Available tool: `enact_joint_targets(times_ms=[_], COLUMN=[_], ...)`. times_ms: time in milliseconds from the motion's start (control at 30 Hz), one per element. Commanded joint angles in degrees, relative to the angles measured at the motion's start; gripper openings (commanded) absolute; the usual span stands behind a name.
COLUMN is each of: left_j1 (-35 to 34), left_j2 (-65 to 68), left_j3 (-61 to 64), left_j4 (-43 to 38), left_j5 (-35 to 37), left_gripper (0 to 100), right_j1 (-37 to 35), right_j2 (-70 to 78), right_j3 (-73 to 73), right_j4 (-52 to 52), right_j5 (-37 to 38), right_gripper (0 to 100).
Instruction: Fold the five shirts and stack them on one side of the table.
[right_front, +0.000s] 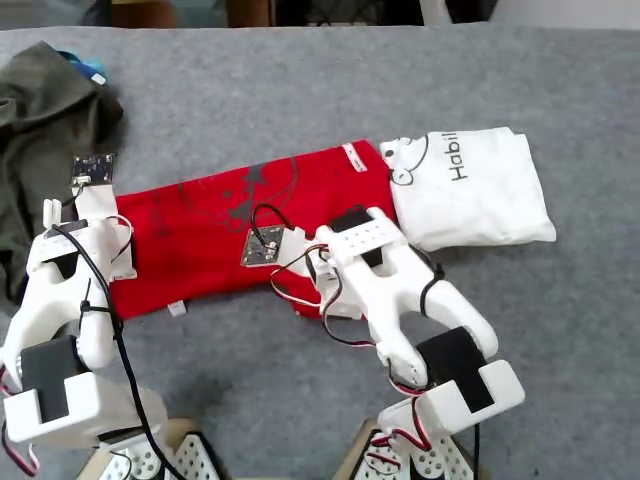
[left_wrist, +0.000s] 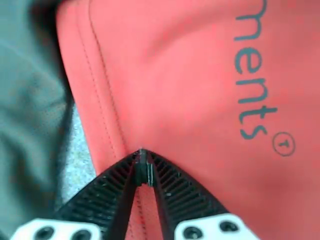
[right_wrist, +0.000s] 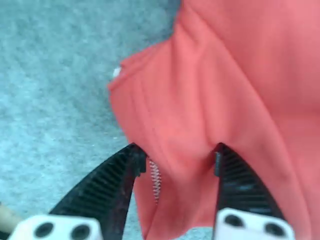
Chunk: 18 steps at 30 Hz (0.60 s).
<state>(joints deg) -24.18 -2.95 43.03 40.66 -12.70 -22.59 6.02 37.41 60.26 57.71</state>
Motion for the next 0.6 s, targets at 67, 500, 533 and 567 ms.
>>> enact_joint_targets(times_ms=[67,500,533,567], left_j1=[-1.0,-1.0,-1.0,-1.0], left_j2=[0.0,0.0,0.0,0.0], left_j3=[-1.4,-1.4,-1.4,-1.4], left_j4=[0.3,0.3,0.3,0.3], left_j5=[0.3,0.3,0.3,0.3], left_gripper=[3,3,3,3], right_j1=[0.7,6.8,6.7,6.3], right_j2=[5.0,5.4,5.5,5.5], right_j3=[0.3,-16.3,-19.1,-22.0], right_j4=[-4.1,8.6,11.0,13.3], right_j5=[1.3,1.3,1.3,1.3], right_gripper=[8.0,1.4,1.4,1.4])
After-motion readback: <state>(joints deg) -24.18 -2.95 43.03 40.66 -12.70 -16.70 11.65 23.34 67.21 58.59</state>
